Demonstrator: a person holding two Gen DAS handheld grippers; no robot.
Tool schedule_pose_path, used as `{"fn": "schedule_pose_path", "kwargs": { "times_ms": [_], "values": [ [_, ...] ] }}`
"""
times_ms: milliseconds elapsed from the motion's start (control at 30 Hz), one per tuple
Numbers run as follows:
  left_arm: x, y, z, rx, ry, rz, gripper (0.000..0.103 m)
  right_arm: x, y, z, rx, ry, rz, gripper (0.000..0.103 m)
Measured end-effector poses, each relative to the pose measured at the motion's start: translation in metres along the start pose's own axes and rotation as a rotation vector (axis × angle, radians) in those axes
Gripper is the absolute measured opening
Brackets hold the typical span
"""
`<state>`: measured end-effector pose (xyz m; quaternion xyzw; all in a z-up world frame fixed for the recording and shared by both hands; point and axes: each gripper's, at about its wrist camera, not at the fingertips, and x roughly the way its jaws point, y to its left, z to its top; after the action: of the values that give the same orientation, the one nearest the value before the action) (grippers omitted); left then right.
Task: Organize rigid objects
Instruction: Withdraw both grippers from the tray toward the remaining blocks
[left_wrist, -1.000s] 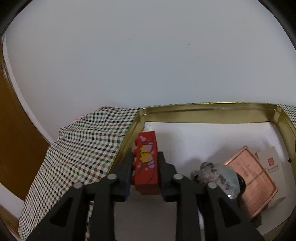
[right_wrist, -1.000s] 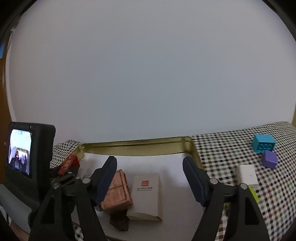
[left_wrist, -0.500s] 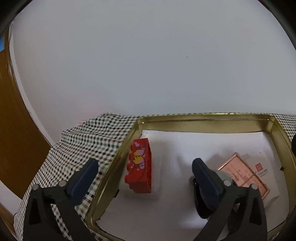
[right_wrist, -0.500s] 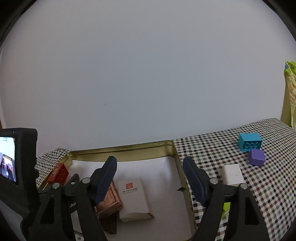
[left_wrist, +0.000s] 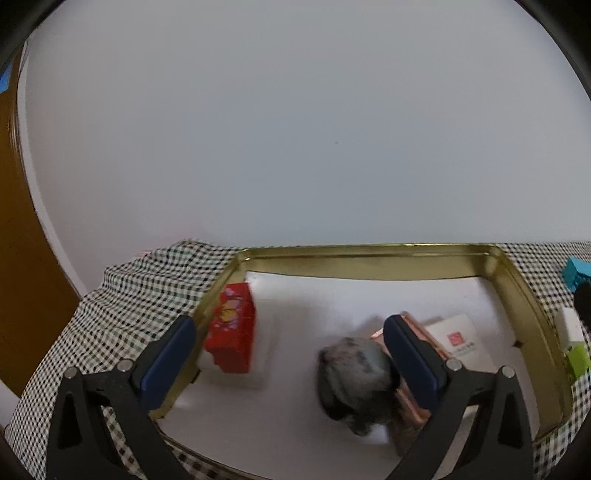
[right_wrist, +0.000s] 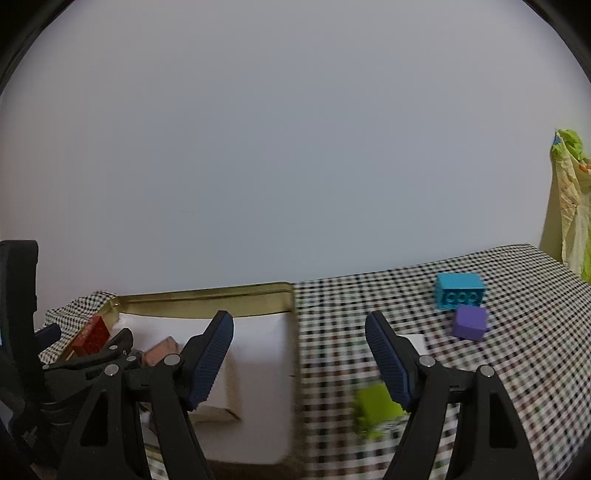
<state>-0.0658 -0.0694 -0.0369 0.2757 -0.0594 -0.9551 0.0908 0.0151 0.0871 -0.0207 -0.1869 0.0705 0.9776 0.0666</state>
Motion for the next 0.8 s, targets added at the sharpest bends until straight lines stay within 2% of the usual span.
{"fn": "schedule_pose_path", "kwargs": {
  "times_ms": [233, 567, 800],
  "values": [
    [-0.011, -0.016, -0.009, 0.044, -0.027, -0.033, 0.102, -0.005, -0.035, 0.002, 0.001, -0.022, -0.062, 0.076],
    [-0.025, -0.026, -0.014, 0.042, -0.042, -0.079, 0.102, -0.017, -0.072, 0.003, -0.040, -0.061, -0.122, 0.076],
    [-0.052, -0.052, -0.020, 0.054, -0.101, -0.137, 0.102, -0.027, -0.098, 0.006, -0.084, -0.100, -0.174, 0.076]
  ]
}}
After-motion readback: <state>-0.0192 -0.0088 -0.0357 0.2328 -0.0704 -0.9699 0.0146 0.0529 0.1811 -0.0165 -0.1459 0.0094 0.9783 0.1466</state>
